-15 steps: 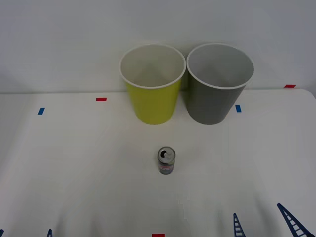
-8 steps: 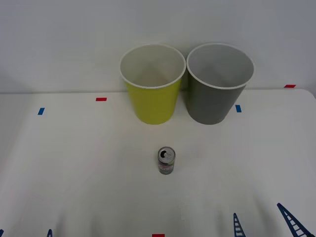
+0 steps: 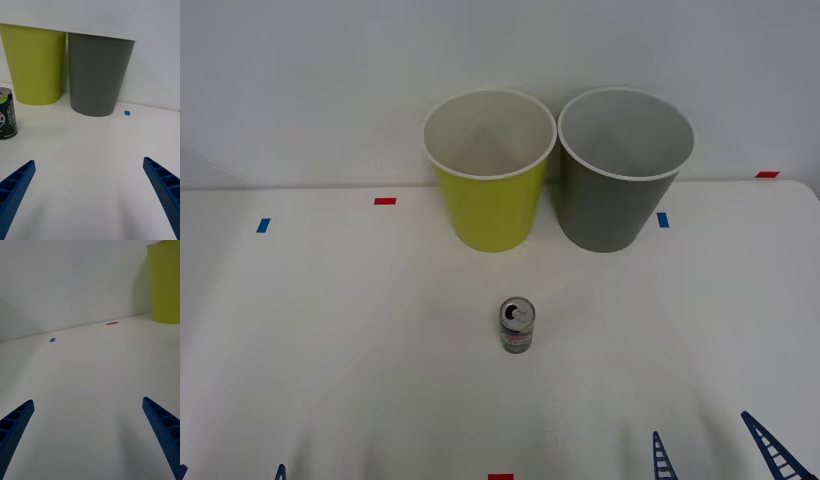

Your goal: Put cans in the gray bin and PET bottles in the light green bin.

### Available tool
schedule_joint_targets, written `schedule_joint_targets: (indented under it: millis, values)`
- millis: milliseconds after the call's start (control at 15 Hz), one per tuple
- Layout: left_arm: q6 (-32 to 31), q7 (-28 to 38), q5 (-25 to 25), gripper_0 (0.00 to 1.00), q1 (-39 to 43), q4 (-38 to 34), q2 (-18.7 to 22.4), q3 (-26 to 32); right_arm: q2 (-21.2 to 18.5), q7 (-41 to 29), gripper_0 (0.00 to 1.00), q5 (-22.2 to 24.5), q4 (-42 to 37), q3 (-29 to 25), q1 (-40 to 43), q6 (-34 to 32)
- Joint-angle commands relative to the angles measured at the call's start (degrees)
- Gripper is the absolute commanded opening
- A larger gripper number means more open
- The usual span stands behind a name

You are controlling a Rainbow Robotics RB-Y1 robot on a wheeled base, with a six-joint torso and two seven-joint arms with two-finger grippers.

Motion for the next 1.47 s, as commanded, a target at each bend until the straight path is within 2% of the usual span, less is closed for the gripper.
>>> schedule_joint_targets:
  millis: [67, 1467]
  values:
    - [0.0, 0.0, 0.0, 1.00, 0.0, 0.0, 0.0, 0.0, 0.0, 0.0, 1.00, 0.0, 0.0, 0.0, 0.0, 0.0]
    - [0.0, 0.0, 0.0, 1.00, 0.0, 0.0, 0.0, 0.0, 0.0, 0.0, 1.00, 0.0, 0.0, 0.0, 0.0, 0.0]
